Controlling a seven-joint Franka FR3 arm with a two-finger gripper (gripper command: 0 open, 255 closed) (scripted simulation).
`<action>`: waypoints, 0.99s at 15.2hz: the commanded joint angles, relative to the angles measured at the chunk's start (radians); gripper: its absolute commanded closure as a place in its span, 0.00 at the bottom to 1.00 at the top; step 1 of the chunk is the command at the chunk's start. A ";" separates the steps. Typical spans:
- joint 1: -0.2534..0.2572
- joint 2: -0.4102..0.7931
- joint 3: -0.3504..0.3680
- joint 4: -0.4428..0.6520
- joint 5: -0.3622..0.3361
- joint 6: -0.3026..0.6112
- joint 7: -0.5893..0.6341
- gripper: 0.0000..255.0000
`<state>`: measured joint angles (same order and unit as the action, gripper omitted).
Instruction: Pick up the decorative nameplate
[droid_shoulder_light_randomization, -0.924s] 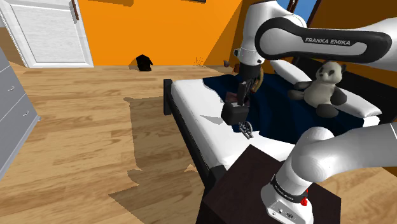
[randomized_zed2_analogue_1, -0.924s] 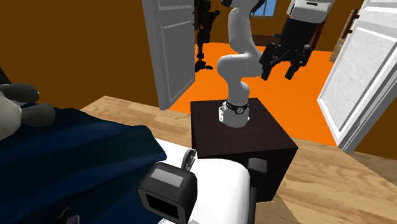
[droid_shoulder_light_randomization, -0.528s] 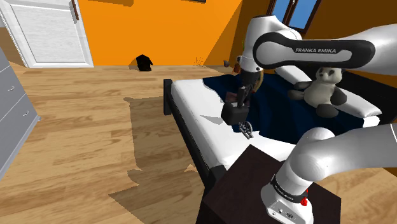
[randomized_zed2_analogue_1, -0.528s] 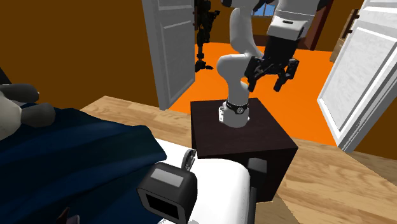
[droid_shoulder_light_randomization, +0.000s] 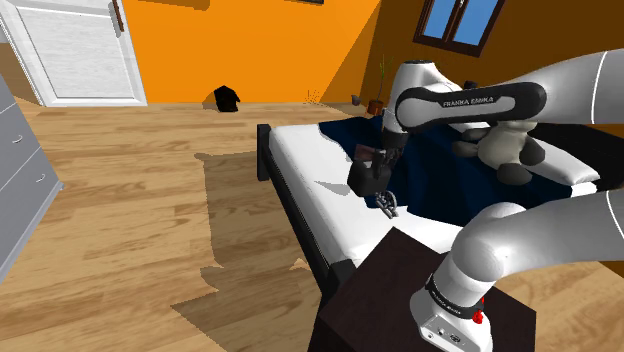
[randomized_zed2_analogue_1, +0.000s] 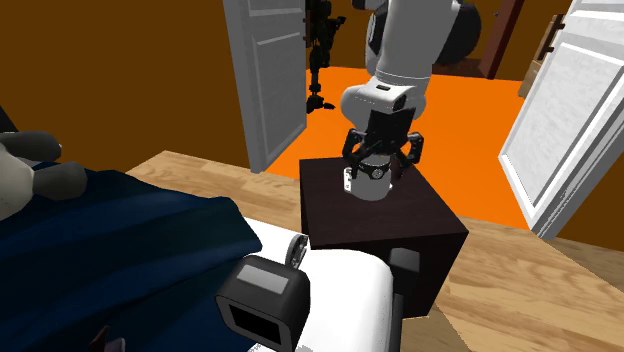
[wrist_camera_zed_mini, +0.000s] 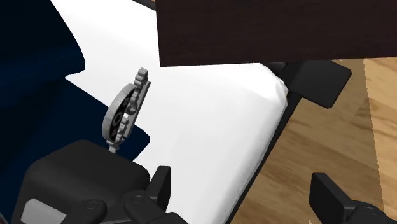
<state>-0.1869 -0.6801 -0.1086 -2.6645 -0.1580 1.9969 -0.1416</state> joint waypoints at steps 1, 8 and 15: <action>-0.031 0.037 -0.037 -0.022 -0.016 0.078 -0.003 0.00; -0.118 0.208 -0.159 -0.077 -0.041 0.353 -0.009 0.00; -0.144 0.453 -0.303 -0.071 0.037 0.632 -0.078 0.00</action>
<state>-0.3316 -0.2588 -0.3924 -2.7415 -0.1411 2.5960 -0.2077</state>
